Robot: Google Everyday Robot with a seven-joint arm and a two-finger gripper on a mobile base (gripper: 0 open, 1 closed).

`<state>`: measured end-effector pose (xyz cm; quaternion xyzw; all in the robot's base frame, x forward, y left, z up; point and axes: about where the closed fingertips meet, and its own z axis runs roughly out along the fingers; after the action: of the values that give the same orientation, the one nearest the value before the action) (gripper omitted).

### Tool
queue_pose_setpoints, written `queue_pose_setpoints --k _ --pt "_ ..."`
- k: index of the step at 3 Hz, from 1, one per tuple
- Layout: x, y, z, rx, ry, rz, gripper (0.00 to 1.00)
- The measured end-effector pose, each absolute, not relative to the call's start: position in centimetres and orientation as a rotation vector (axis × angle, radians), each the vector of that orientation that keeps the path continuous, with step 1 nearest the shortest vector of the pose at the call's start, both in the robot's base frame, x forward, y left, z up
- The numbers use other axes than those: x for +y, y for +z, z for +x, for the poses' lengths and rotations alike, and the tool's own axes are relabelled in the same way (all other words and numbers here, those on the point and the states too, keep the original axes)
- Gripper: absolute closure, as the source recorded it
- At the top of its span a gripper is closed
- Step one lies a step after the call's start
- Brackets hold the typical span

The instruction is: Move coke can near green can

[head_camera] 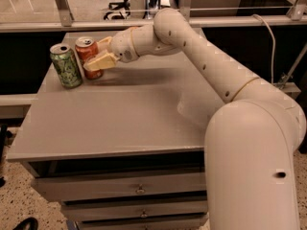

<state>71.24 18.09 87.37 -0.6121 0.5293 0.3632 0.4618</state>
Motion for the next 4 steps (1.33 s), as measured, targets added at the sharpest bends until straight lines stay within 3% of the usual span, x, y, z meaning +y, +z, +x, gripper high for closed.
queue_pose_setpoints --k 1,3,4 --pt "18.1 87.2 71.4 1.304 0.888 -1.510 0.00" --pt "16.4 87.4 71.3 1.324 0.866 -1.496 0.00" --pt "12.7 88.7 70.7 1.348 0.800 -1.452 0.00"
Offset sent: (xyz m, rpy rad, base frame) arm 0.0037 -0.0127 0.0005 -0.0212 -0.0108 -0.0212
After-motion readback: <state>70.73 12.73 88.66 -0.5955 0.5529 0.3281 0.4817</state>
